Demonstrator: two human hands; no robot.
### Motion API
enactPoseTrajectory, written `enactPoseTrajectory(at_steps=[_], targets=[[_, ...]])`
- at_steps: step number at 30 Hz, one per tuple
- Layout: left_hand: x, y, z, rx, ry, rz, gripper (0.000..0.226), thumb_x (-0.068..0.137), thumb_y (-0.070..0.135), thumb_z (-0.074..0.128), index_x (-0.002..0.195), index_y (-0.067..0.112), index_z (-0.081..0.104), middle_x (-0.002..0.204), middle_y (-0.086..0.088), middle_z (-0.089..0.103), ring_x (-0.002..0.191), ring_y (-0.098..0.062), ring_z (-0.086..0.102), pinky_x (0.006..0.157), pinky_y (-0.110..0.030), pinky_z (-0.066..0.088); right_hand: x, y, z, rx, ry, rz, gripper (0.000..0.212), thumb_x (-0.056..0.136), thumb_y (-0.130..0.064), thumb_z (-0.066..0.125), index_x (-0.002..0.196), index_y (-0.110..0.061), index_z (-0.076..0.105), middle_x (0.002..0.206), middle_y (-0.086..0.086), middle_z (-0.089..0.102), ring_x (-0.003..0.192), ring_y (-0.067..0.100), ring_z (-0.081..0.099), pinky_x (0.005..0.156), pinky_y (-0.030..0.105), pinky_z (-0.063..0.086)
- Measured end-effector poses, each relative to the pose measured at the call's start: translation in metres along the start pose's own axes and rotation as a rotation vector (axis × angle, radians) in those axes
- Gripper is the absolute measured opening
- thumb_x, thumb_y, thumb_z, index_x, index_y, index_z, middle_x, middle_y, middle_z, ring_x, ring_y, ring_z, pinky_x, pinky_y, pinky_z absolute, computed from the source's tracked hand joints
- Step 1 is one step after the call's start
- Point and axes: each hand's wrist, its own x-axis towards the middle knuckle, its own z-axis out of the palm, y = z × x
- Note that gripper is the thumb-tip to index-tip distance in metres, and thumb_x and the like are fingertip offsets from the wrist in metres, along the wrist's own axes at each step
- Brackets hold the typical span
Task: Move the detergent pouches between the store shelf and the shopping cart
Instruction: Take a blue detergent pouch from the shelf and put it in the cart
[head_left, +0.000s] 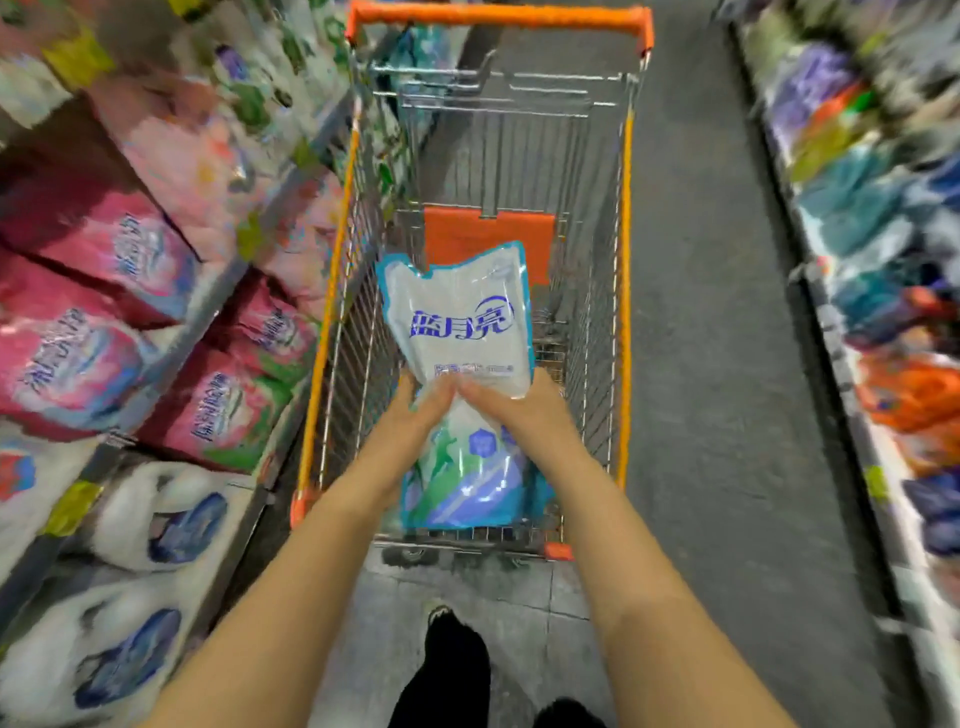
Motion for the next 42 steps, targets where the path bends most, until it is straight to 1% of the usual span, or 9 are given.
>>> enactPoseTrajectory(at_steps=[4,8,12,17,22,25,27,33,42], targets=[[0.066,-0.023,0.009,0.082,-0.02,-0.144,0.05,0.092,0.035,0.053,0.138,0.03,0.036,0.125,0.0,0.06,0.104,-0.019,0.062,0.097,-0.04,0.047,0.053,0.033,-0.005,0.09,0.114,0.203,0.084,0.036,-0.057,0.082,0.109,-0.021,0.062,0.103,0.001,0.072,0.095,0.019,0.068,0.089,0.042,0.053],[0.12,-0.047,0.02,0.119,-0.08,-0.285,0.036,0.096,0.028,0.047,0.13,0.032,0.037,0.128,-0.005,0.058,0.1,-0.02,0.062,0.085,-0.03,0.052,0.093,0.07,-0.014,0.175,0.182,0.317,0.092,0.036,-0.056,0.084,0.116,-0.018,0.061,0.104,0.0,0.072,0.093,0.019,0.069,0.089,0.042,0.054],[0.177,-0.068,0.028,0.156,-0.117,-0.365,0.042,0.096,0.024,0.048,0.137,0.025,0.037,0.123,-0.002,0.059,0.091,-0.012,0.063,0.069,-0.017,0.055,0.141,0.096,-0.022,0.264,0.219,0.404,0.069,0.053,-0.039,0.083,0.113,-0.013,0.064,0.1,0.003,0.073,0.089,0.019,0.07,0.085,0.039,0.056],[0.24,-0.106,0.036,0.223,-0.09,-0.505,0.047,0.096,0.025,0.05,0.14,0.023,0.035,0.135,-0.004,0.053,0.11,-0.021,0.059,0.098,-0.038,0.047,0.2,0.135,-0.024,0.116,0.282,0.569,0.068,0.051,-0.051,0.075,0.108,-0.016,0.065,0.1,0.001,0.071,0.092,0.021,0.068,0.087,0.041,0.054],[0.279,-0.132,0.041,0.408,-0.098,-0.542,0.068,0.077,0.049,0.063,0.137,0.024,0.044,0.129,0.0,0.057,0.111,-0.017,0.057,0.098,-0.031,0.045,0.236,0.163,-0.025,0.019,0.29,0.715,0.054,0.07,-0.043,0.066,0.112,-0.01,0.059,0.071,-0.007,0.067,0.075,0.018,0.065,0.081,0.035,0.054],[0.297,-0.153,0.039,0.558,-0.119,-0.587,0.083,0.063,0.055,0.062,0.139,0.028,0.041,0.132,-0.002,0.056,0.12,-0.025,0.053,0.105,-0.041,0.04,0.239,0.168,-0.029,-0.077,0.308,0.772,0.07,0.061,-0.058,0.059,0.107,-0.006,0.057,0.093,0.0,0.069,0.09,0.021,0.063,0.088,0.031,0.048],[0.295,-0.14,0.046,0.658,-0.143,-0.597,0.087,0.059,0.054,0.063,0.139,0.025,0.041,0.131,-0.004,0.057,0.119,-0.025,0.054,0.105,-0.037,0.039,0.235,0.169,-0.033,-0.135,0.313,0.787,0.051,0.08,-0.04,0.062,0.116,-0.005,0.053,0.11,0.005,0.062,0.104,0.022,0.058,0.087,0.028,0.04],[0.273,-0.122,0.048,0.639,-0.048,-0.594,0.047,0.09,0.027,0.056,0.134,0.023,0.041,0.119,-0.007,0.057,0.091,-0.025,0.058,0.056,-0.026,0.048,0.236,0.161,-0.034,-0.255,0.322,0.777,0.049,0.089,-0.033,0.051,0.133,-0.012,0.043,0.131,0.015,0.052,0.119,0.033,0.051,0.095,0.035,0.042],[0.228,-0.072,0.039,0.622,-0.054,-0.526,0.02,0.091,0.029,0.054,0.11,0.024,0.059,0.115,-0.009,0.061,0.103,-0.025,0.059,0.095,-0.039,0.048,0.207,0.097,-0.014,-0.543,0.259,0.629,0.051,0.088,-0.034,0.052,0.136,-0.019,0.042,0.14,0.008,0.046,0.127,0.031,0.043,0.104,0.04,0.032]])
